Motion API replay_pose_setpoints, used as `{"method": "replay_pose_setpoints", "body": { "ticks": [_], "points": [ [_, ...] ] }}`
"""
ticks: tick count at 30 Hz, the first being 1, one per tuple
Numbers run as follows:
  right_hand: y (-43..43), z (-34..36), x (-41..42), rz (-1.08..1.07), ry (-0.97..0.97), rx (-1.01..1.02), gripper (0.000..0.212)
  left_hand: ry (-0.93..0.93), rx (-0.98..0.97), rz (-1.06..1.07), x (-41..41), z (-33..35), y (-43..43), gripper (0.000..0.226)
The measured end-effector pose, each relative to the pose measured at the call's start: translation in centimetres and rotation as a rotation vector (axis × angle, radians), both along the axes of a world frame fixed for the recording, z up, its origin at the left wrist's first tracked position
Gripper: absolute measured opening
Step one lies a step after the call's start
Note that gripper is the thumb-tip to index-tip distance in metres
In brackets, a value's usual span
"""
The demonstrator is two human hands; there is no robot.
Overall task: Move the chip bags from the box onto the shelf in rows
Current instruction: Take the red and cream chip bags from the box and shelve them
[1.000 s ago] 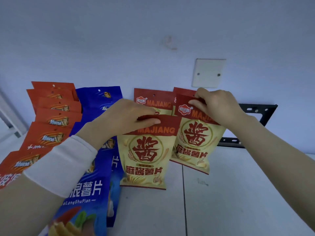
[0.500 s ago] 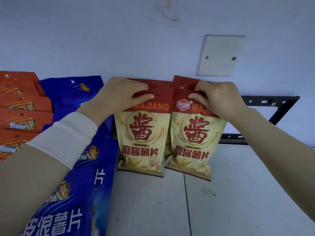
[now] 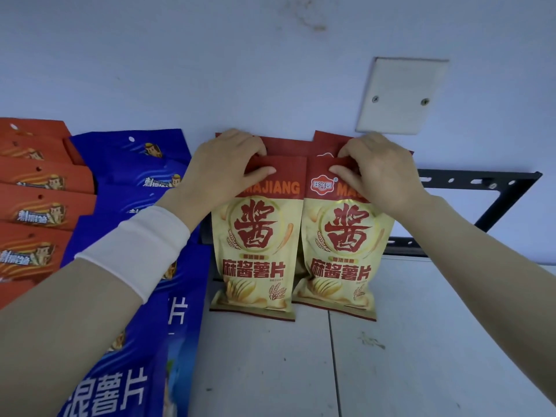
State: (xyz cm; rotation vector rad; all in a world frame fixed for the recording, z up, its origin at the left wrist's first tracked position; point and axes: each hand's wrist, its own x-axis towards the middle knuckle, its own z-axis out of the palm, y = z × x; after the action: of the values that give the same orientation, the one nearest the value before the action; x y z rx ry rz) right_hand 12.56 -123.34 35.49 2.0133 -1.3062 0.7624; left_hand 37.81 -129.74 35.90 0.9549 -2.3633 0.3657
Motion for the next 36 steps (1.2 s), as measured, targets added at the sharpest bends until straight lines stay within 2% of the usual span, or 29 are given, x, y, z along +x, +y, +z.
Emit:
{"method": "replay_pose_setpoints", "body": {
  "ticks": [4,7,10,14,21,25,36],
  "points": [
    [0.8,0.0,0.5,-0.047,0.031,0.009,0.029,0.067,-0.003,0.041,0.1,0.1,1.0,0.031],
    [2.2,-0.1,0.7,-0.088,0.016,0.031,0.037,0.078,-0.039,0.120,0.4,0.3,2.7,0.034],
    [4.0,-0.7,0.7,-0.123,-0.036,0.050,0.043,0.079,-0.042,0.105,0.7,0.3,4.9,0.033],
    [6.2,-2.4,0.7,-0.209,-0.081,0.118,0.054,0.008,0.025,0.090,0.3,-1.0,7.6,0.042],
    [13.6,-4.4,0.9,-0.354,-0.148,0.236,0.060,-0.193,0.146,0.036,-1.7,-2.6,12.1,0.067],
    [19.8,-5.1,1.7,-0.496,-0.155,0.320,0.068,-0.274,0.190,-0.037,-2.1,-3.2,14.9,0.071],
    [39.5,-8.5,7.3,-0.902,-0.321,0.476,0.067,-0.397,0.245,-0.447,-4.4,-6.3,27.1,0.069]
  ]
}}
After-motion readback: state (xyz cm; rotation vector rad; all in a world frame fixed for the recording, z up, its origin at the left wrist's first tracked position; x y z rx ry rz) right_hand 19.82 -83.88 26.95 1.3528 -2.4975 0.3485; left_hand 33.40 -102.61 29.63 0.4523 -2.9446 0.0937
